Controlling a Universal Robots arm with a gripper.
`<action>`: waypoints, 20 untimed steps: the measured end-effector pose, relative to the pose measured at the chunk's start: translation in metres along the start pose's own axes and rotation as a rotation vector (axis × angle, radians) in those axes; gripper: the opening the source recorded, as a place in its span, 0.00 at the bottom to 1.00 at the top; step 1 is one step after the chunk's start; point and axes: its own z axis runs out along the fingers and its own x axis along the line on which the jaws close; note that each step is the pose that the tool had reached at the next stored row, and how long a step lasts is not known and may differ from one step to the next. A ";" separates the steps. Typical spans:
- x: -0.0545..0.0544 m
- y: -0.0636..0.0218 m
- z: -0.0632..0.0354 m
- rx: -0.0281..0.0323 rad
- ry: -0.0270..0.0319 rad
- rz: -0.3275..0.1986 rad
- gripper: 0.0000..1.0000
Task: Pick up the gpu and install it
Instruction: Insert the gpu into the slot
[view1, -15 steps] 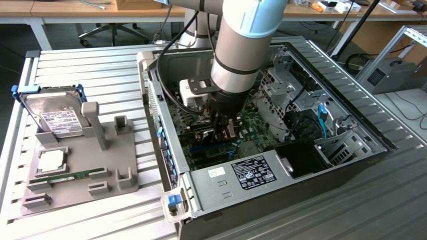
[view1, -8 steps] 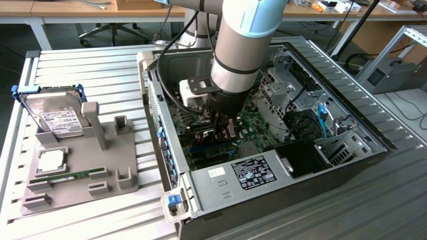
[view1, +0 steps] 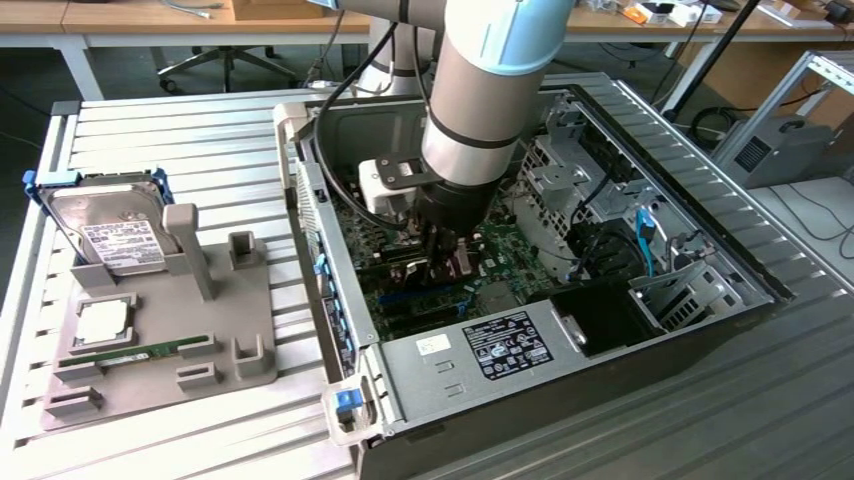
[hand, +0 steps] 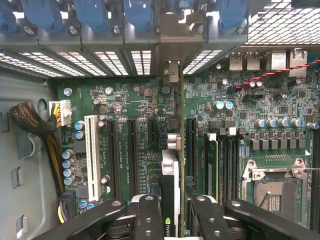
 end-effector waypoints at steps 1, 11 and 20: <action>0.000 0.0000 0.0000 0.0000 0.0000 0.000 0.27; 0.000 -0.0008 0.0004 -0.0003 0.0003 -0.005 0.27; 0.000 -0.0003 0.0007 -0.0005 -0.0001 -0.014 0.27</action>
